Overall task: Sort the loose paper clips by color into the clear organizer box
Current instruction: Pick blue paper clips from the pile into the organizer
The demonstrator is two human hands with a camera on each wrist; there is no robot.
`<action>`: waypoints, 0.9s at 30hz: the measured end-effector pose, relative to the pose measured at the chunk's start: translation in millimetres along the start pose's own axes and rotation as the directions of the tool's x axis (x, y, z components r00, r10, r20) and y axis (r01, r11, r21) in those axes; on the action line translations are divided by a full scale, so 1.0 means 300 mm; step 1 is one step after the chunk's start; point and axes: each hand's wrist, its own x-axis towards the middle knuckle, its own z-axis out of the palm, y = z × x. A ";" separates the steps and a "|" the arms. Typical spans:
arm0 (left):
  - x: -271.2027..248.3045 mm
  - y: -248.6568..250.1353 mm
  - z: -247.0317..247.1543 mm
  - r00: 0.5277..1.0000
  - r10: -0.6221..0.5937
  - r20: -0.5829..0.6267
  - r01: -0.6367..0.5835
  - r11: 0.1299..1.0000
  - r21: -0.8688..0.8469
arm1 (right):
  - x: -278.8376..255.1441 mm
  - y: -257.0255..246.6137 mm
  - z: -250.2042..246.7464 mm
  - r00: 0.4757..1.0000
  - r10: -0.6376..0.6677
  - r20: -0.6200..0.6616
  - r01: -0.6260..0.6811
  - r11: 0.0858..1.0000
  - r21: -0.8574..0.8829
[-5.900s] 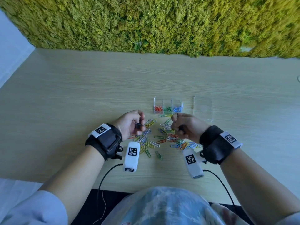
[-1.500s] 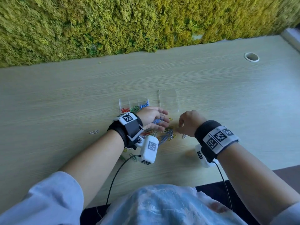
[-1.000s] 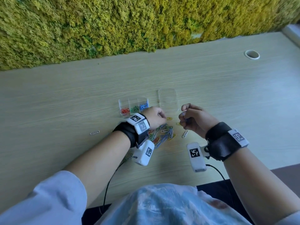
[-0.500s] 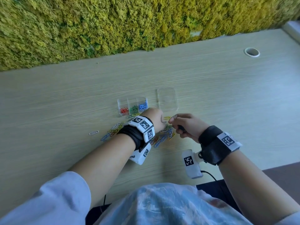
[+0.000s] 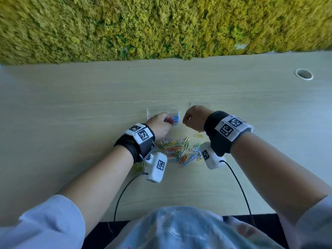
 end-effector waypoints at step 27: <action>0.130 0.129 -0.057 0.961 0.222 -0.163 -0.142 0.906 0.400 | 0.121 -0.026 -0.046 0.966 -0.091 -0.244 0.128 0.982 0.138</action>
